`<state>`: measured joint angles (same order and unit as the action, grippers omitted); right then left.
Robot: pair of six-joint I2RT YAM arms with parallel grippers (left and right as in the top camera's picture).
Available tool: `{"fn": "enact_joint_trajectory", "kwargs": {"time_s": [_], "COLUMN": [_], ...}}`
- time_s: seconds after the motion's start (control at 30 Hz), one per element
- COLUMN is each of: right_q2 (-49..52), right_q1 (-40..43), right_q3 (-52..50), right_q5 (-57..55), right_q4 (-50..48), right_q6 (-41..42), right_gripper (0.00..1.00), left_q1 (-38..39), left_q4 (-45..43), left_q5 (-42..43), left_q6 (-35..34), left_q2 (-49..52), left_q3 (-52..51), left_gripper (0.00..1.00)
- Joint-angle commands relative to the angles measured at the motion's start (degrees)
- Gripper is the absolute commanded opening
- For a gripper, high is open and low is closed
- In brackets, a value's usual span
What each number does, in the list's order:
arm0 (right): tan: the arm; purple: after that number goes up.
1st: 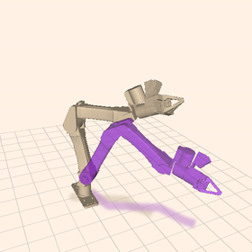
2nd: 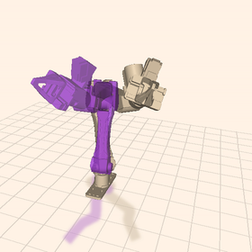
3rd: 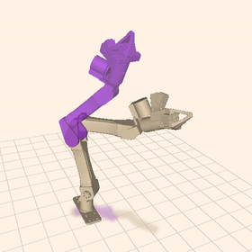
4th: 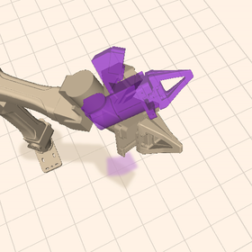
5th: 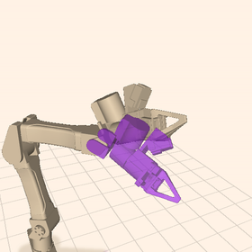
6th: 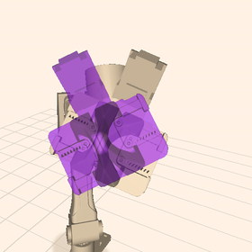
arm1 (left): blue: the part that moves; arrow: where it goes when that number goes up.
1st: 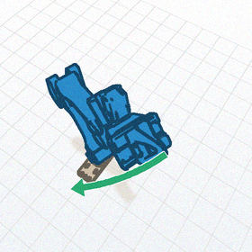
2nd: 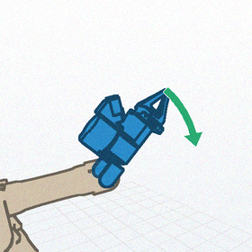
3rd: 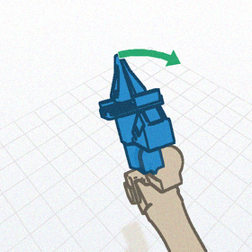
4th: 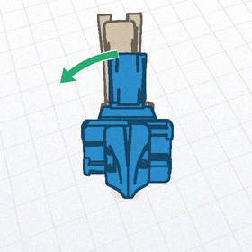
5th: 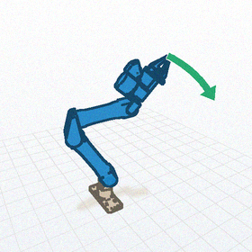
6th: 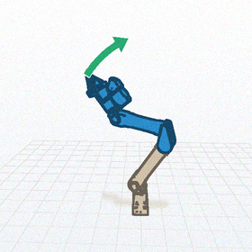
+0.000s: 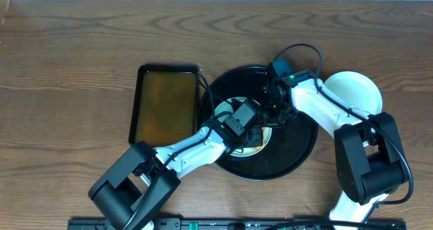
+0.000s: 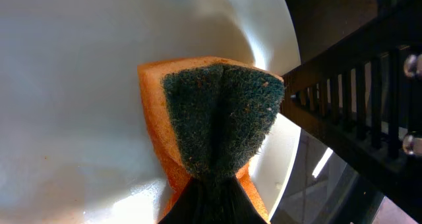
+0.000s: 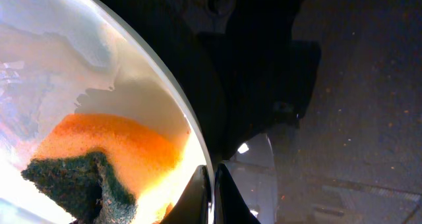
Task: Clean dirty plates on tray and stack at the side
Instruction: 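Wipe the sauce-stained plate with the sponge in the left gripper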
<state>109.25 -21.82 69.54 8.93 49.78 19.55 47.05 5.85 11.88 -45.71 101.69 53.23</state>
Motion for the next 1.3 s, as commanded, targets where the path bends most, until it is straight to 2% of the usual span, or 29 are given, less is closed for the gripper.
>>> {"fn": "enact_joint_trajectory", "kwargs": {"time_s": [0.0, 0.2, 0.4, 0.6, 0.8, 1.07, 1.27], "right_q2": [-0.92, -0.92, -0.92, -0.92, -0.92, -0.92, -0.92], "right_q1": [0.52, 0.52, 0.52, 0.52, 0.52, 0.52, 0.52], "right_q3": [-0.46, -0.46, -0.46, -0.46, -0.46, -0.46, -0.46], "right_q5": [-2.47, -2.47, -2.47, -2.47, -2.49, -3.13, -3.1], "right_q4": [0.39, 0.39, 0.68, 0.79, 0.79, 0.59, 0.55], "right_q6": [0.79, 0.79, 0.79, 0.79, 0.81, 1.27, 1.29], "right_gripper": [0.01, 0.01, 0.01, 0.01, 0.01, 0.01, 0.01], "left_q1": [0.28, -0.17, -4.83, -11.78, -16.09, -17.9, -24.46], "left_q4": [1.79, 7.23, 8.83, 9.18, 11.1, 15.23, 17.97], "left_q5": [-0.74, -12.11, -16.28, -16.72, -16.61, -16.7, -16.72], "left_q6": [-0.42, 6.01, 10.4, 16.61, 19.04, 21.07, 21.07], "left_q2": [0.76, 0.76, 0.76, 0.74, -0.59, -11.21, -18.05], "left_q3": [-0.28, -0.31, -0.28, -0.28, 0.07, 0.26, 0.26], "left_gripper": [0.08, 0.08, 0.08, 0.08, 0.08, 0.08, 0.08]}}
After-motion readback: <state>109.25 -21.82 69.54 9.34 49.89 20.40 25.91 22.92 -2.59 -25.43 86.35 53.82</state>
